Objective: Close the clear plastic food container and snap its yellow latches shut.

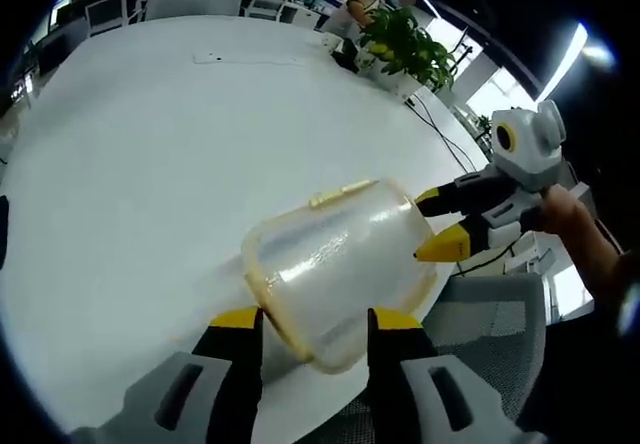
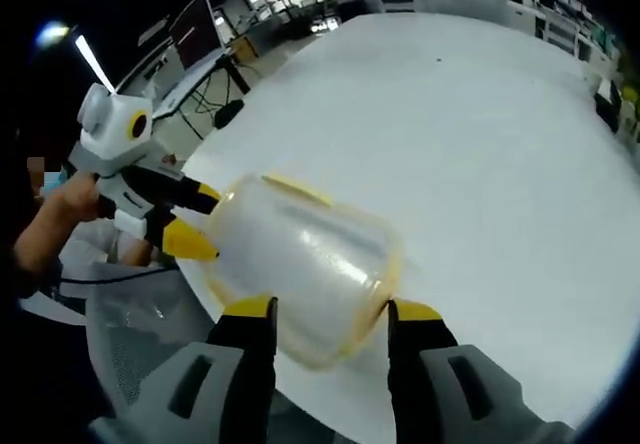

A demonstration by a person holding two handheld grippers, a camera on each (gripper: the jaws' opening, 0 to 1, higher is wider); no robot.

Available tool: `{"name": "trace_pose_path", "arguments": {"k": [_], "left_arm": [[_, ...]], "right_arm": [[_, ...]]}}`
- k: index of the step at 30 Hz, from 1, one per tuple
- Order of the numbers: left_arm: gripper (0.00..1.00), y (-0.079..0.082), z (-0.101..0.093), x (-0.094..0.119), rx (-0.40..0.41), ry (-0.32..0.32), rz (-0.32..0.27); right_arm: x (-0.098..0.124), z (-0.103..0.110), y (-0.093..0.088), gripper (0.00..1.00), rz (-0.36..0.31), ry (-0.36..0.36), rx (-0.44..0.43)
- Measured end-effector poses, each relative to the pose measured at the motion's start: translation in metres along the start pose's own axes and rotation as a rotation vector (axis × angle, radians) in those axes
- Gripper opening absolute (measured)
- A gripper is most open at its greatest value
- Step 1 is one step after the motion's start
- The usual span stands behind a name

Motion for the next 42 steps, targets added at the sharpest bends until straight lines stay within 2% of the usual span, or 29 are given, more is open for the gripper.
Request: {"name": "trace_pose_path", "arguments": {"k": [5, 9, 13, 20, 30, 42], "left_arm": [[0.35, -0.001, -0.001, 0.001, -0.009, -0.009, 0.008], [0.38, 0.002, -0.004, 0.005, -0.056, -0.002, 0.006], [0.40, 0.005, -0.007, 0.007, -0.083, 0.005, -0.001], [0.40, 0.010, -0.001, 0.015, -0.151, 0.055, 0.012], [0.34, 0.028, -0.014, 0.019, -0.263, 0.057, -0.018], [0.31, 0.031, -0.031, 0.002, -0.358, 0.003, 0.010]], "right_arm": [[0.004, -0.001, -0.001, 0.39, 0.010, 0.004, 0.081], [0.009, -0.004, 0.002, 0.35, -0.009, -0.015, 0.164], [0.012, -0.002, 0.004, 0.35, -0.017, -0.017, 0.195], [0.016, -0.003, 0.010, 0.33, -0.038, -0.023, 0.260], [0.016, 0.010, 0.027, 0.26, -0.105, 0.025, 0.334], [0.003, 0.026, 0.047, 0.21, -0.173, 0.098, 0.430]]}}
Point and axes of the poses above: the point that each gripper's makers call its tool centre point, and the gripper's own axes: x roughly backward along the fingers, z roughly to its left, y roughly out of its top, the point moved 1 cm from there along x, roughly backward along the fingers, and after that the axes turned 10 degrees about -y, right-handed, at the moved point
